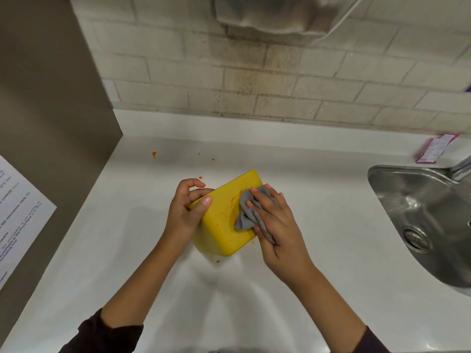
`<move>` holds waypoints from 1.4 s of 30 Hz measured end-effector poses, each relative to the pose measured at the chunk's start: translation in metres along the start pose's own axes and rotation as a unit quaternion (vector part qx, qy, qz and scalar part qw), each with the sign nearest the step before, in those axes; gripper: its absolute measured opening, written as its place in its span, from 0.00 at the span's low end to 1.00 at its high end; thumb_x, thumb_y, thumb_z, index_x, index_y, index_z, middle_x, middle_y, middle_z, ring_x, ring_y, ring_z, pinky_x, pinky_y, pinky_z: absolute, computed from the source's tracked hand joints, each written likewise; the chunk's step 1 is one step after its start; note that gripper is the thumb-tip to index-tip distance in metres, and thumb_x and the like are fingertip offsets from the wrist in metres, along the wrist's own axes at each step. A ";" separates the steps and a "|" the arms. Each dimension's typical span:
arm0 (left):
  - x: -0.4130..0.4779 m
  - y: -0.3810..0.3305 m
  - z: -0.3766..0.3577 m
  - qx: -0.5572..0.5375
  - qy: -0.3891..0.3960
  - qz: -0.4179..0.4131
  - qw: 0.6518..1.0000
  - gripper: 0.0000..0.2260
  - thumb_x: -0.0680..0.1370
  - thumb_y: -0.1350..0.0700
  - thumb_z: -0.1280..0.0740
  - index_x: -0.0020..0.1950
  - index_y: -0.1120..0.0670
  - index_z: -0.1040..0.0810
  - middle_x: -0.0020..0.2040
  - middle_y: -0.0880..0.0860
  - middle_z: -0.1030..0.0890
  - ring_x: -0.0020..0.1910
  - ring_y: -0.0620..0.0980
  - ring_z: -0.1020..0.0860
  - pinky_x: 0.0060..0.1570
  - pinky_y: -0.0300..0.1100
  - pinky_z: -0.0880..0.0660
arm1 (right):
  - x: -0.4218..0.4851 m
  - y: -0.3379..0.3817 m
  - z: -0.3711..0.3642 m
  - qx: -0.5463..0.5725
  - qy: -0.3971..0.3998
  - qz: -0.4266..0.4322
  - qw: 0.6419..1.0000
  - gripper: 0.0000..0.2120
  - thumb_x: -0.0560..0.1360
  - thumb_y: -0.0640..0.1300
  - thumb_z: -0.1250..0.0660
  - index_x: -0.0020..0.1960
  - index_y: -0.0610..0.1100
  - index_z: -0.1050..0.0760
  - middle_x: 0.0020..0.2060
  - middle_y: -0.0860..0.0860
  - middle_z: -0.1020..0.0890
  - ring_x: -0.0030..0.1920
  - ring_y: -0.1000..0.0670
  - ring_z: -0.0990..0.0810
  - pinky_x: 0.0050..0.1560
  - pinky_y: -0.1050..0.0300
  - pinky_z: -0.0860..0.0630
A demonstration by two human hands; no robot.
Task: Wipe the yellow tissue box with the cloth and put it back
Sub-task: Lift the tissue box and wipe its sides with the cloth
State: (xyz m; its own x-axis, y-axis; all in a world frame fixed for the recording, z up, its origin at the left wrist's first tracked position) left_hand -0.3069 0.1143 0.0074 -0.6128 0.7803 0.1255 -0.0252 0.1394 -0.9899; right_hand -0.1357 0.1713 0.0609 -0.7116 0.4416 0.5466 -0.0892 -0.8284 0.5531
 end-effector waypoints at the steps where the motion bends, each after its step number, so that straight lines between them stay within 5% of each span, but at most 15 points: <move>1: 0.001 0.000 -0.001 -0.001 0.006 0.005 1.000 0.19 0.62 0.42 0.33 0.49 0.46 0.30 0.46 0.48 0.18 0.43 0.41 0.19 0.43 0.36 0.24 | 0.003 0.000 0.004 0.011 -0.006 0.009 1.000 0.17 0.77 0.39 0.42 0.65 0.39 0.29 0.67 0.46 0.31 0.71 0.42 0.37 0.73 0.48 0.42; 4: 0.002 0.001 -0.001 0.005 0.013 0.022 1.000 0.21 0.61 0.41 0.33 0.50 0.46 0.29 0.47 0.47 0.18 0.45 0.44 0.19 0.46 0.40 0.25 | 0.014 -0.007 0.010 0.041 -0.062 -0.065 0.995 0.15 0.77 0.38 0.40 0.64 0.43 0.28 0.65 0.50 0.28 0.68 0.46 0.33 0.70 0.59 0.38; 7: 0.003 0.001 -0.001 0.018 0.019 0.029 0.999 0.21 0.61 0.40 0.34 0.51 0.44 0.29 0.45 0.44 0.17 0.44 0.45 0.19 0.44 0.40 0.25 | 0.024 -0.008 0.003 0.031 -0.097 -0.158 0.982 0.17 0.77 0.40 0.41 0.65 0.45 0.27 0.65 0.54 0.27 0.67 0.56 0.34 0.71 0.58 0.40; 10: 0.002 0.001 -0.002 0.016 0.018 0.028 0.999 0.21 0.62 0.40 0.34 0.53 0.44 0.29 0.46 0.48 0.17 0.46 0.52 0.20 0.46 0.45 0.25 | 0.033 0.006 -0.003 0.017 -0.068 -0.115 0.991 0.18 0.77 0.39 0.44 0.65 0.44 0.28 0.65 0.54 0.27 0.68 0.58 0.35 0.74 0.60 0.46; 15: 0.002 0.002 0.001 -0.003 -0.011 0.019 1.000 0.22 0.62 0.43 0.32 0.54 0.44 0.29 0.42 0.47 0.14 0.46 0.55 0.19 0.50 0.49 0.23 | 0.021 0.014 -0.006 -0.010 0.047 0.041 0.998 0.18 0.74 0.37 0.45 0.60 0.44 0.25 0.63 0.52 0.25 0.70 0.50 0.33 0.73 0.53 0.41; 19: 0.002 0.003 0.003 0.005 -0.022 0.028 0.999 0.22 0.61 0.41 0.33 0.54 0.42 0.29 0.43 0.47 0.16 0.46 0.49 0.19 0.50 0.47 0.25 | 0.013 -0.009 0.009 0.022 -0.017 -0.031 0.999 0.20 0.73 0.30 0.45 0.60 0.43 0.25 0.62 0.51 0.24 0.69 0.53 0.32 0.73 0.50 0.40; 23: 0.001 0.000 0.002 0.009 -0.023 0.022 0.999 0.23 0.62 0.40 0.34 0.55 0.42 0.31 0.45 0.49 0.18 0.48 0.53 0.20 0.51 0.49 0.24 | 0.022 -0.011 0.002 0.075 -0.082 -0.162 0.981 0.21 0.74 0.36 0.44 0.62 0.53 0.30 0.62 0.65 0.30 0.67 0.65 0.35 0.75 0.60 0.49; 26: 0.000 -0.003 -0.002 0.002 -0.026 0.005 1.000 0.22 0.62 0.42 0.34 0.55 0.44 0.32 0.45 0.52 0.18 0.46 0.53 0.20 0.50 0.47 0.25 | 0.028 0.017 -0.012 0.098 -0.075 -0.129 0.984 0.22 0.74 0.36 0.43 0.63 0.56 0.30 0.62 0.64 0.29 0.68 0.62 0.35 0.74 0.63 0.52; 31: 0.005 0.002 0.004 -0.029 -0.043 0.009 0.999 0.22 0.62 0.43 0.34 0.54 0.44 0.31 0.40 0.49 0.18 0.39 0.46 0.21 0.46 0.44 0.27 | 0.007 0.039 -0.028 0.021 0.059 0.017 0.998 0.17 0.73 0.39 0.44 0.60 0.49 0.29 0.64 0.50 0.24 0.71 0.52 0.37 0.74 0.53 0.53; 35: 0.003 0.007 0.005 -0.011 -0.048 0.029 0.998 0.22 0.60 0.41 0.34 0.54 0.40 0.31 0.40 0.43 0.18 0.38 0.37 0.20 0.43 0.37 0.27 | 0.001 -0.006 0.002 0.065 0.001 -0.084 0.994 0.20 0.75 0.35 0.44 0.61 0.55 0.30 0.65 0.62 0.30 0.72 0.57 0.39 0.76 0.53 0.56; 38: 0.000 0.004 -0.001 0.002 -0.038 0.029 0.999 0.23 0.60 0.40 0.35 0.54 0.41 0.32 0.42 0.43 0.19 0.42 0.40 0.21 0.46 0.39 0.26 | 0.008 -0.017 0.002 0.075 -0.048 -0.165 0.982 0.19 0.76 0.37 0.43 0.64 0.50 0.30 0.66 0.59 0.30 0.73 0.58 0.42 0.77 0.52 0.57; 42: -0.002 -0.006 -0.006 -0.016 -0.023 0.012 1.000 0.25 0.61 0.43 0.34 0.56 0.45 0.33 0.44 0.49 0.20 0.44 0.48 0.21 0.48 0.42 0.27 | 0.017 0.015 -0.018 0.000 -0.038 -0.118 0.992 0.17 0.76 0.51 0.41 0.63 0.51 0.26 0.70 0.53 0.31 0.74 0.55 0.44 0.74 0.57 0.58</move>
State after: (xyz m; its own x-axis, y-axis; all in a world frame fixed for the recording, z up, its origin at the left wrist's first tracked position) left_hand -0.3009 0.1153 0.0131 -0.6493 0.7543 0.0968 0.0149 0.1399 -0.9900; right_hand -0.1614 0.1603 0.0670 -0.6155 0.6488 0.4474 -0.2480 -0.6983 0.6714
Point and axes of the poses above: each hand's wrist, its own x-axis towards the middle knuckle, its own z-axis out of the back of the hand, y = z × x, the point moved 9 cm from there along x, towards the middle knuckle
